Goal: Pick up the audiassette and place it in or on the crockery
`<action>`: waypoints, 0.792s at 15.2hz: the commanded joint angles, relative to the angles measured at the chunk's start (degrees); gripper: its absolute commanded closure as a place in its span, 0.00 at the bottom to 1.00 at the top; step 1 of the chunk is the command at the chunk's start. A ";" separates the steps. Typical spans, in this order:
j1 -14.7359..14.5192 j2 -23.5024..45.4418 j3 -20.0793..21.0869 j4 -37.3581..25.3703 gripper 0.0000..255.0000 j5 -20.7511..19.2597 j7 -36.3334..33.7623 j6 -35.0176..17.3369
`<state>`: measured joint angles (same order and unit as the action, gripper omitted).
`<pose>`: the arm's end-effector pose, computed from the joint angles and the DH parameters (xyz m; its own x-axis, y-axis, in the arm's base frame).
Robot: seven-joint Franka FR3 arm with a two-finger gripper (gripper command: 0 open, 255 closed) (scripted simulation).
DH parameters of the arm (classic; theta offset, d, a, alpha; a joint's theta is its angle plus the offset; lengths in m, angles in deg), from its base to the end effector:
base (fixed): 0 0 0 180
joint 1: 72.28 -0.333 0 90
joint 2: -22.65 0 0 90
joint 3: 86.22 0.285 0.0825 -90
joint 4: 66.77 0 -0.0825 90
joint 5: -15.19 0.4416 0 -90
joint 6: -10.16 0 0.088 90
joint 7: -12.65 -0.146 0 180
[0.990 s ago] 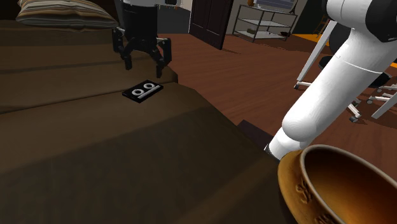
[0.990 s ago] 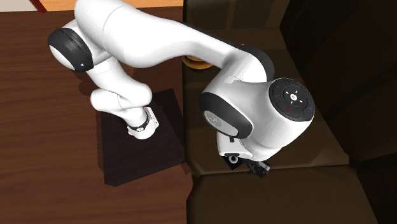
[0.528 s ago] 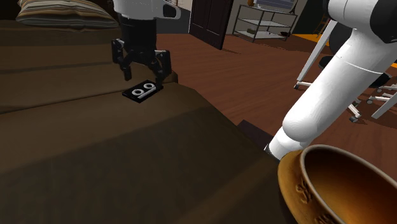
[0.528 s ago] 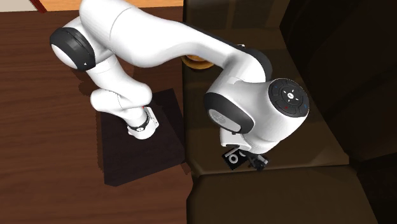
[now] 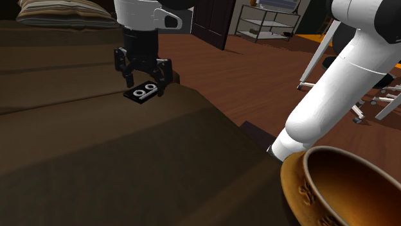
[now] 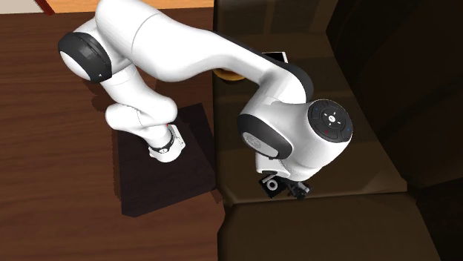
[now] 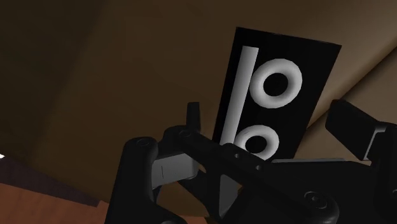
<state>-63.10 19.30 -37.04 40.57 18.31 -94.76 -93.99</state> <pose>0.4565 0.3970 0.4374 0.3702 -0.9289 -0.0028 -0.9288 -0.3702 0.0189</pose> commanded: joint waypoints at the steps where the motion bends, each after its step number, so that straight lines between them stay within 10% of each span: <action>1: 0.00 0.00 0.00 0.01 0.00 0.00 0.00 -0.02; 2: 0.00 0.00 0.00 0.01 0.00 0.00 0.00 -0.01; 3: 0.00 0.00 0.00 0.01 1.00 0.00 0.00 -0.01; 12: -0.01 0.00 0.00 0.01 1.00 0.00 0.00 -0.02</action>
<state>-63.10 19.24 -37.05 40.48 18.30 -94.78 -94.11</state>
